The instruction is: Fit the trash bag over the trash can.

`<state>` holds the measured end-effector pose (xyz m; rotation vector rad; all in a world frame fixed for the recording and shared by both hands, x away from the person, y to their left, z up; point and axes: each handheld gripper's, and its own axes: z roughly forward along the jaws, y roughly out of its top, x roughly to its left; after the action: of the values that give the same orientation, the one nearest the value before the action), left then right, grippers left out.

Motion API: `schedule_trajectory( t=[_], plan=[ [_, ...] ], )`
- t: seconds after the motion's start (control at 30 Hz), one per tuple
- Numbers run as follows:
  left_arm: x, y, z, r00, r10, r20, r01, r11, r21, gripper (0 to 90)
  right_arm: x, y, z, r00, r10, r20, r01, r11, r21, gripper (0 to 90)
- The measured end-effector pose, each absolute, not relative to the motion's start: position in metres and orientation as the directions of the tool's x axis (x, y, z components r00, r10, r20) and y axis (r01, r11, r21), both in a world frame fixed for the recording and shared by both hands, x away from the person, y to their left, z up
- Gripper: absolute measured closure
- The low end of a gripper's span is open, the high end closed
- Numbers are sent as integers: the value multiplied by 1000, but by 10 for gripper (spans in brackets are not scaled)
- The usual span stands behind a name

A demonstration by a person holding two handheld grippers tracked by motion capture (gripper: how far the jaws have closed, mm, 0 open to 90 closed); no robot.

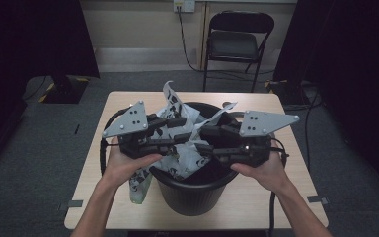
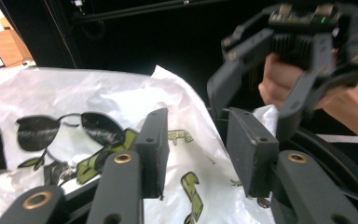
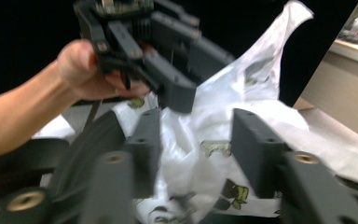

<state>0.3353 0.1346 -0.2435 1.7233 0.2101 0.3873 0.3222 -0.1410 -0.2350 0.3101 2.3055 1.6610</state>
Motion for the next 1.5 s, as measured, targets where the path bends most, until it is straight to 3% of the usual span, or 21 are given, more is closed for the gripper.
schedule_trajectory(
  t=[0.1,0.27,0.47,0.67,0.8,0.93,1.07,1.3,1.5],
  plan=[
    [332,145,-243,920,372,124,-74,-146,986,523,325,-138,-240,-930,353,-101,32,351,936,583],
    [329,166,-250,890,442,111,-61,-126,990,464,328,-144,-245,-916,388,-105,59,387,920,885],
    [342,190,-280,838,542,64,1,-119,993,416,332,-148,-258,-919,381,-101,105,483,869,898],
    [357,202,-298,815,580,10,68,-113,991,441,332,-149,-255,-915,391,-96,90,430,898,525],
    [359,206,-301,817,576,-10,86,-105,991,530,330,-154,-250,-910,408,-72,85,355,931,416],
    [357,207,-299,803,596,9,77,-119,990,626,328,-161,-243,-910,410,-62,71,301,951,390],
    [357,211,-298,801,599,9,70,-109,992,831,326,-165,-239,-910,410,-69,46,265,963,373],
    [351,206,-290,798,600,56,37,-142,989,893,329,-152,-233,-912,403,-76,35,259,965,350],
    [339,205,-278,813,578,67,-6,-108,994,896,332,-132,-232,-919,382,-100,27,314,949,430]
  ],
)
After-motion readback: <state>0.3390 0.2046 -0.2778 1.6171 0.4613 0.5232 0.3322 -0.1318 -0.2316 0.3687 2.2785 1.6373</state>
